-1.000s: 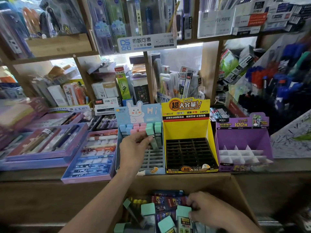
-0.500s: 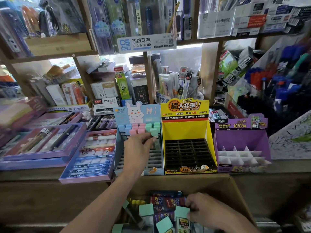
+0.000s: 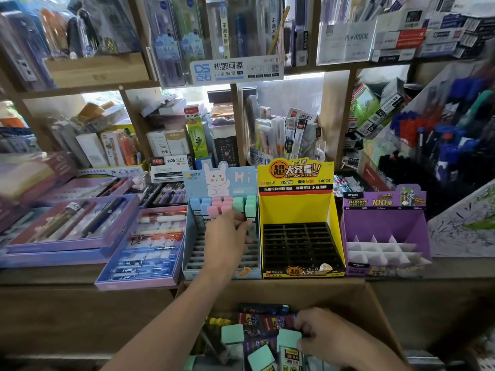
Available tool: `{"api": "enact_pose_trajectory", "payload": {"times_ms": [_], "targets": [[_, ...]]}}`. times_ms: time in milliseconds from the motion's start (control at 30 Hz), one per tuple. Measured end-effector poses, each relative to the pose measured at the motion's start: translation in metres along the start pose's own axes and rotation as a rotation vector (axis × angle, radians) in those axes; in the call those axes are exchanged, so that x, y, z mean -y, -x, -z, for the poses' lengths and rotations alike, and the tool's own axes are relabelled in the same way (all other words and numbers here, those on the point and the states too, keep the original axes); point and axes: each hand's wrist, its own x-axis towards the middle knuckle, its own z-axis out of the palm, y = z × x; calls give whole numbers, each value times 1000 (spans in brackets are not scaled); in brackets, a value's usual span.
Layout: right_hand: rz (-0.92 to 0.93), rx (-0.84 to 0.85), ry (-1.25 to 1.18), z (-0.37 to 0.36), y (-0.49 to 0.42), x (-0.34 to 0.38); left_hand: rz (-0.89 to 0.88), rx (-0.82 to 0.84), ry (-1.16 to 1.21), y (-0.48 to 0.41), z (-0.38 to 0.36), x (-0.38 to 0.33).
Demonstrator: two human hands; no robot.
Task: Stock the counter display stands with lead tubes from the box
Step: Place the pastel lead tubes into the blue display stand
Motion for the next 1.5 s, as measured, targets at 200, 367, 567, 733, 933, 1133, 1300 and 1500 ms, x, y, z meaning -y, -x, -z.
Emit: {"api": "enact_pose_trajectory", "payload": {"times_ms": [200, 367, 567, 733, 933, 1133, 1300, 1500], "targets": [[-10, -35, -25, -4, -1, -2, -43, -21, 16, 17, 13, 4], [33, -88, -65, -5, 2, 5, -53, 58, 4, 55, 39, 15], [97, -113, -31, -7, 16, 25, 15, 244, -60, 112, 66, 44], [131, -41, 45, -10, 31, 43, 110, 421, -160, 145, 71, 69], [30, -6, 150, -34, 43, 49, 168, 560, -258, 157, 66, 81], [120, -6, 140, -56, 52, 49, 170, 839, -280, 165, 64, 86], [270, 148, 184, -74, 60, 52, 159, 1052, -270, 169, 65, 86], [367, 178, 317, -79, 61, 53, 102, 1138, -368, 172, 64, 84]]}}
